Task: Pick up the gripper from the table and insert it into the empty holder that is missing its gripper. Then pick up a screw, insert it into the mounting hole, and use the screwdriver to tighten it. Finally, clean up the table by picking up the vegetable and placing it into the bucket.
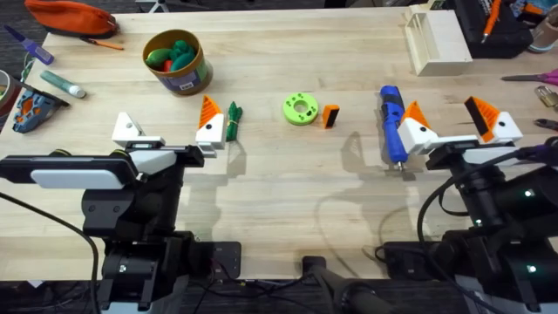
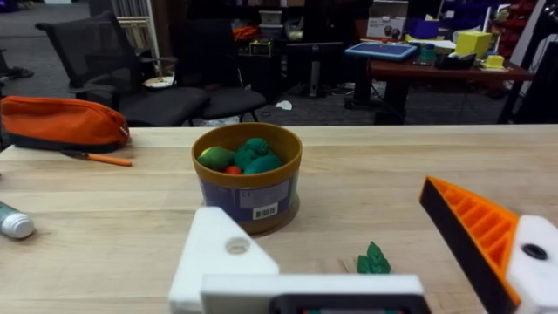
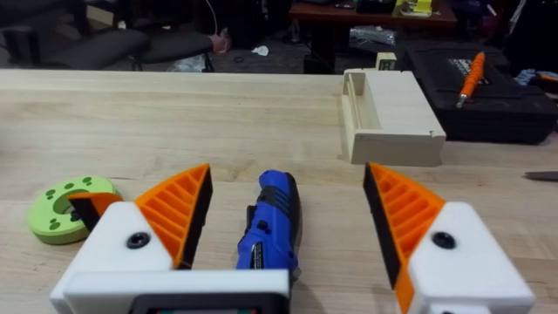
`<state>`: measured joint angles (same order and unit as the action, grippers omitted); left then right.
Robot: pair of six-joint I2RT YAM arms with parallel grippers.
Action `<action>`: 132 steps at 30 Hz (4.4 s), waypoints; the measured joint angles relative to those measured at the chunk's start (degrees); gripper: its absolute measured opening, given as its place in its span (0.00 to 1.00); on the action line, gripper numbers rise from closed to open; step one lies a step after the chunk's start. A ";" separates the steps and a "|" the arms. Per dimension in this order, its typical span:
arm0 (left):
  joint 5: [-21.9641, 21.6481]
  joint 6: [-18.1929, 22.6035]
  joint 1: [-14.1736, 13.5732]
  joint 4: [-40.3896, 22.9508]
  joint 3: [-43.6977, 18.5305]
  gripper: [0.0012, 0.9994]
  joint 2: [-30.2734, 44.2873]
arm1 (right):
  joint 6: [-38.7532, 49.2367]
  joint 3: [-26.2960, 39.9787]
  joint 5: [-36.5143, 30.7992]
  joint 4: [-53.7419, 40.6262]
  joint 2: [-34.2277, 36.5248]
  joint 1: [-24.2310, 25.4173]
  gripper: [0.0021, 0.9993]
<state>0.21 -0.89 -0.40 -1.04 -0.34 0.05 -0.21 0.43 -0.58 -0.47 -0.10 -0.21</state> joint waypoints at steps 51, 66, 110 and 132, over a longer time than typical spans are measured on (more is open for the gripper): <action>0.00 2.67 0.00 -51.80 -63.32 0.99 55.16 | -1.11 60.41 0.02 -56.12 48.22 0.00 0.99; 0.00 2.49 0.00 -58.97 -68.98 0.99 68.35 | -1.11 65.44 0.02 -62.39 61.44 0.00 0.99; 4.62 2.34 -8.17 -59.08 -74.62 0.99 107.64 | -1.11 65.53 0.02 -62.40 61.44 0.00 0.99; 4.27 2.08 -8.41 -59.17 -74.64 0.00 108.32 | -1.11 65.53 0.02 -62.40 61.44 0.00 0.99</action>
<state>4.48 1.19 -8.82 -60.20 -74.98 108.38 -1.32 65.95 -0.56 -62.87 61.34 -0.21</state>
